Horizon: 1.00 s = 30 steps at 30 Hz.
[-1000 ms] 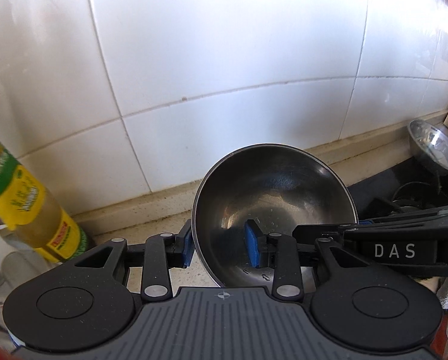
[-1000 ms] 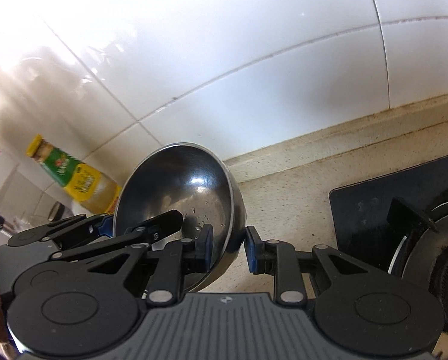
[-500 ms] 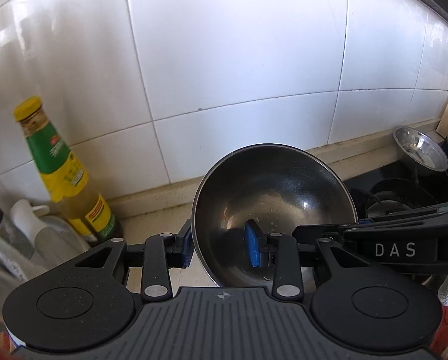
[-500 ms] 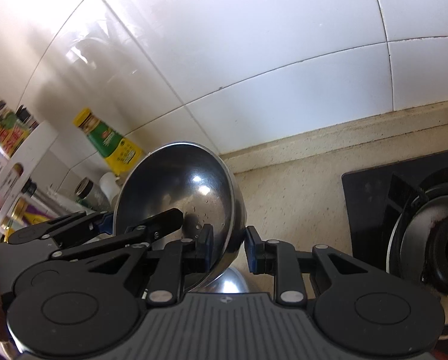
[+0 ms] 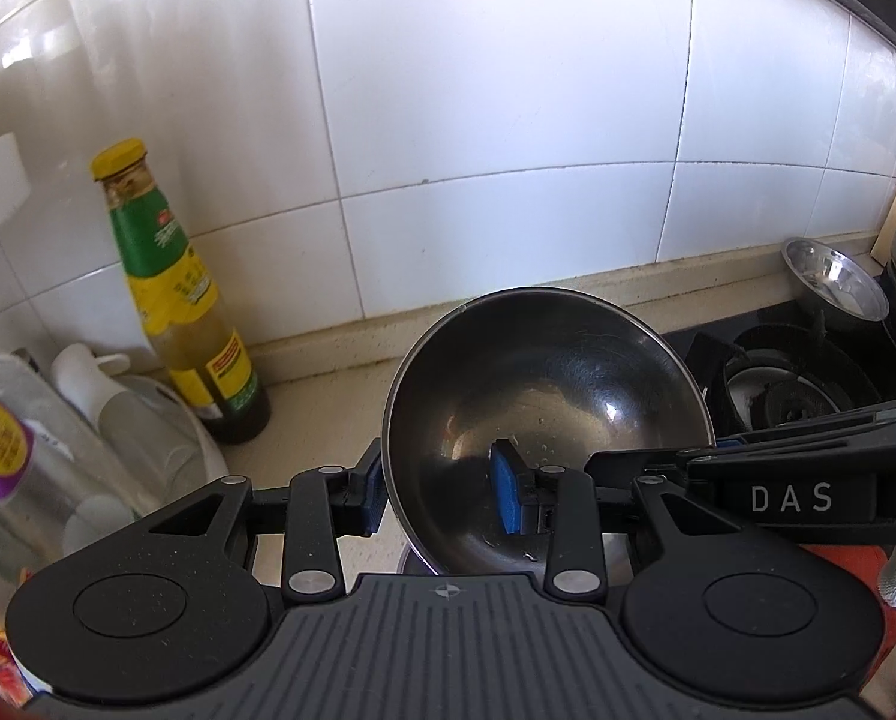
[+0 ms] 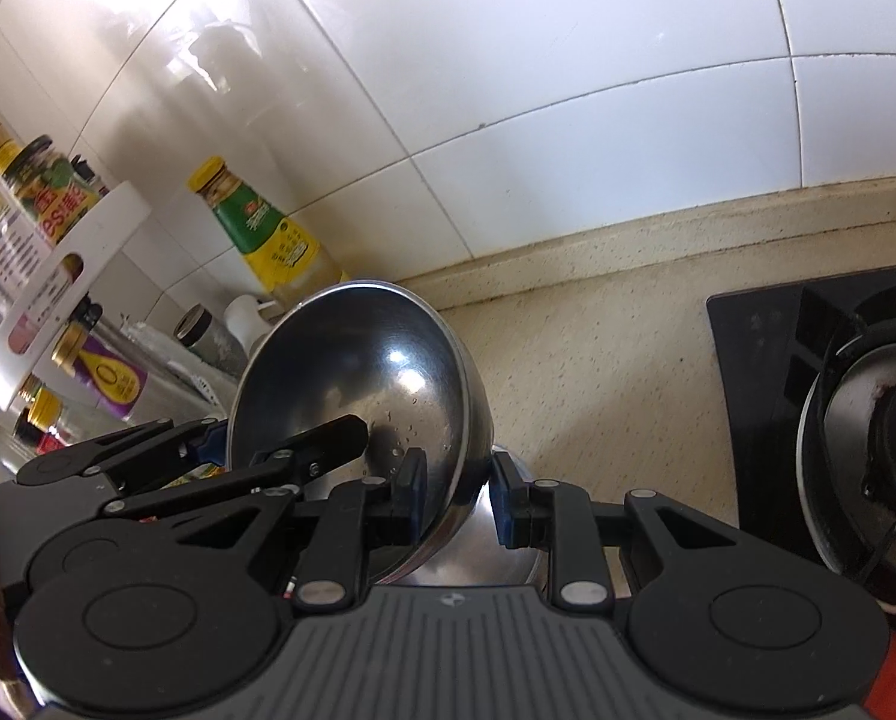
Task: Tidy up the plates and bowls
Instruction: 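Lift the bowl with both grippers and carry it to the bowl stack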
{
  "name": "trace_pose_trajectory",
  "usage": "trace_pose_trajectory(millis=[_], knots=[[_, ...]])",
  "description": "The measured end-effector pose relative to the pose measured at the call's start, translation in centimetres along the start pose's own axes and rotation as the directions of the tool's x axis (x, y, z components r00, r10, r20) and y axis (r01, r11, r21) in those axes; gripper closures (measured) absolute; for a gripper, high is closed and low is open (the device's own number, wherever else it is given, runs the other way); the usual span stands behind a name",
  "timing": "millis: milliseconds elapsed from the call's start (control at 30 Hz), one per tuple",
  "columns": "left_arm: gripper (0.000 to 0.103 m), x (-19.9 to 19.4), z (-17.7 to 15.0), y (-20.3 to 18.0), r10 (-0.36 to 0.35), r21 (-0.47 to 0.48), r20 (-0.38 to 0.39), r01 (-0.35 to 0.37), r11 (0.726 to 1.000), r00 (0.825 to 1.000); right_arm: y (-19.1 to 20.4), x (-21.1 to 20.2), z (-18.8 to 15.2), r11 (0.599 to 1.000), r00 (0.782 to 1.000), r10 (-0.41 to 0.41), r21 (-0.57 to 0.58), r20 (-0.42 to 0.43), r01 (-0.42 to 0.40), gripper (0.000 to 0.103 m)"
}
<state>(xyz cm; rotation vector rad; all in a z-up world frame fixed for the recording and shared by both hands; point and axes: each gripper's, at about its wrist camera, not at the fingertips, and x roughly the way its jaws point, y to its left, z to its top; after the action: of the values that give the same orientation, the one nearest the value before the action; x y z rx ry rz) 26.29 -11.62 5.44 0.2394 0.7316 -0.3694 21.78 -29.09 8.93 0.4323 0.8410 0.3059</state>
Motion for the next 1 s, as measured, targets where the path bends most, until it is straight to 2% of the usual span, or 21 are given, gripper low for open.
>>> trace_pose_trajectory(millis=[400, 1000], knots=[[0.060, -1.0, -2.0, 0.3, -0.007, -0.008, -0.020, 0.007, 1.000, 1.000, 0.7, -0.3, -2.3, 1.000, 1.000, -0.007, 0.002, -0.027, 0.007, 0.076], [0.060, 0.2, -4.6, 0.2, -0.022, -0.032, -0.088, 0.019, 0.999, 0.996, 0.1, 1.2, -4.2, 1.000, 0.994, -0.027, 0.009, -0.102, 0.028, 0.077]])
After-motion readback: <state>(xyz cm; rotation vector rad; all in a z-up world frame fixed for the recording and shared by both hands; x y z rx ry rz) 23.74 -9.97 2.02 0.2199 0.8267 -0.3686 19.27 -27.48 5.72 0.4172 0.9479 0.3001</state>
